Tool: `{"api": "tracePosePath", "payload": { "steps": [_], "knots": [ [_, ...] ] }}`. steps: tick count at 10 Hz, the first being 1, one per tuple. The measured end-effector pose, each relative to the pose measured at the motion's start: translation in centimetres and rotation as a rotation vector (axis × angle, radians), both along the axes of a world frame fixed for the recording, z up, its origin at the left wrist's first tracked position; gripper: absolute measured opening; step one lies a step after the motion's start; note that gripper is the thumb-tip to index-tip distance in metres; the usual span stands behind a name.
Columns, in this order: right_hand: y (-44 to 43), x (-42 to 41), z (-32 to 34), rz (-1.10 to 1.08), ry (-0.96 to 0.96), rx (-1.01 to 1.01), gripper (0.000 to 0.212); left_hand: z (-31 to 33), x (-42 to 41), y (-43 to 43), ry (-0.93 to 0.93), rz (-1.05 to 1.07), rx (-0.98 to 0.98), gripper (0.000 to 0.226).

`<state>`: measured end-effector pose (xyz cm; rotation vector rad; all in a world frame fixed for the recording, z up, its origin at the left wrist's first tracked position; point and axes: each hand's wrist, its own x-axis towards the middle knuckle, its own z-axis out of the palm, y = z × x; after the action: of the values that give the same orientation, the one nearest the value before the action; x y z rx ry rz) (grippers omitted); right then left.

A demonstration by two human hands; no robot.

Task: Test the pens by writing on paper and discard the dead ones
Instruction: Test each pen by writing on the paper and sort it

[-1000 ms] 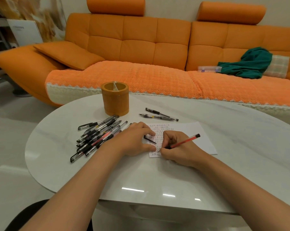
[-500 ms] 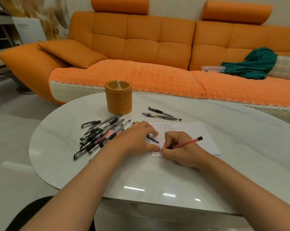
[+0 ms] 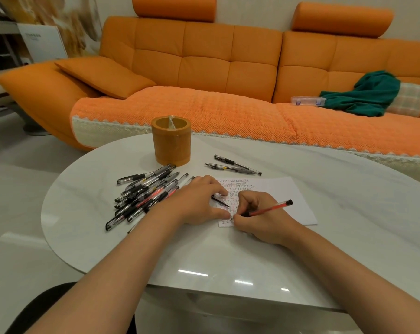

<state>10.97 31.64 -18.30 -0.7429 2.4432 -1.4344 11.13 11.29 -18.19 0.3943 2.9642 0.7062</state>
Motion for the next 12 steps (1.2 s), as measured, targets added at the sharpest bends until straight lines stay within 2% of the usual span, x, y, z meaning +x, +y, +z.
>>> {"api": "tracePosePath", "payload": {
  "steps": [12],
  "knots": [
    [0.15, 0.02, 0.09, 0.057, -0.017, -0.014, 0.018, -0.19, -0.16, 0.00, -0.001, 0.004, -0.001, 0.060]
  ]
}}
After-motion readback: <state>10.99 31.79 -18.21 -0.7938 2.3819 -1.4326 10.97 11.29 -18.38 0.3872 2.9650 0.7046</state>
